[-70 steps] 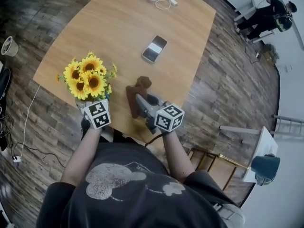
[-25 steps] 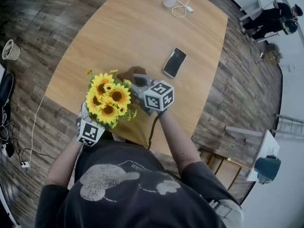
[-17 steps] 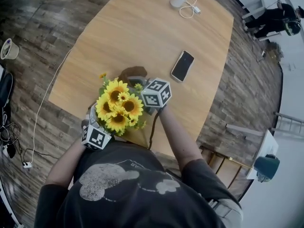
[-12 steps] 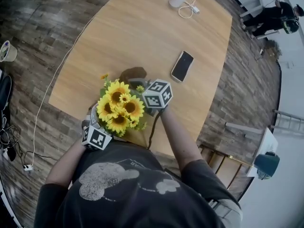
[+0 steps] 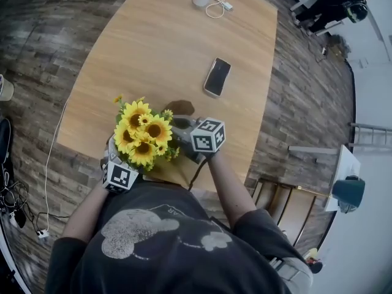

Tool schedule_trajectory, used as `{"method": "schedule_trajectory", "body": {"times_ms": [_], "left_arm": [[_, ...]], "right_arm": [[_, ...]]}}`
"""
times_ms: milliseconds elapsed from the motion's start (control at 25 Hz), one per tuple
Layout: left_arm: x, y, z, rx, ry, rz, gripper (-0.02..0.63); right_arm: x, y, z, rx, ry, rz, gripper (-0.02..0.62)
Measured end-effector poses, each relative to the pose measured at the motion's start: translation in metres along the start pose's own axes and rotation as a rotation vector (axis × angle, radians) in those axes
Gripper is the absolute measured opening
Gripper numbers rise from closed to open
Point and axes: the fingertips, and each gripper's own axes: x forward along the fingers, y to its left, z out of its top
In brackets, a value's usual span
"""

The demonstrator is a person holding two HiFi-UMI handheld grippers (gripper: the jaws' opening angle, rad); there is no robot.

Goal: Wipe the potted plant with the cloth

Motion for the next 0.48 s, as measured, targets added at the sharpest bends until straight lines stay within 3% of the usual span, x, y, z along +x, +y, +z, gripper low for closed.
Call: {"method": "schedule_trajectory", "body": {"times_ms": [280, 480], "left_arm": [[0.008, 0.002, 0.002, -0.029, -0.007, 0.086, 0.538], [0.015, 0.0, -0.006, -0.087, 0.048, 0.15, 0.538]], "right_arm": [[-0.026, 0.019, -0.031, 0.052, -0.062, -0.033, 0.045], [-0.034, 0.034, -0.049, 0.057, -0.063, -0.026, 0.044]]}}
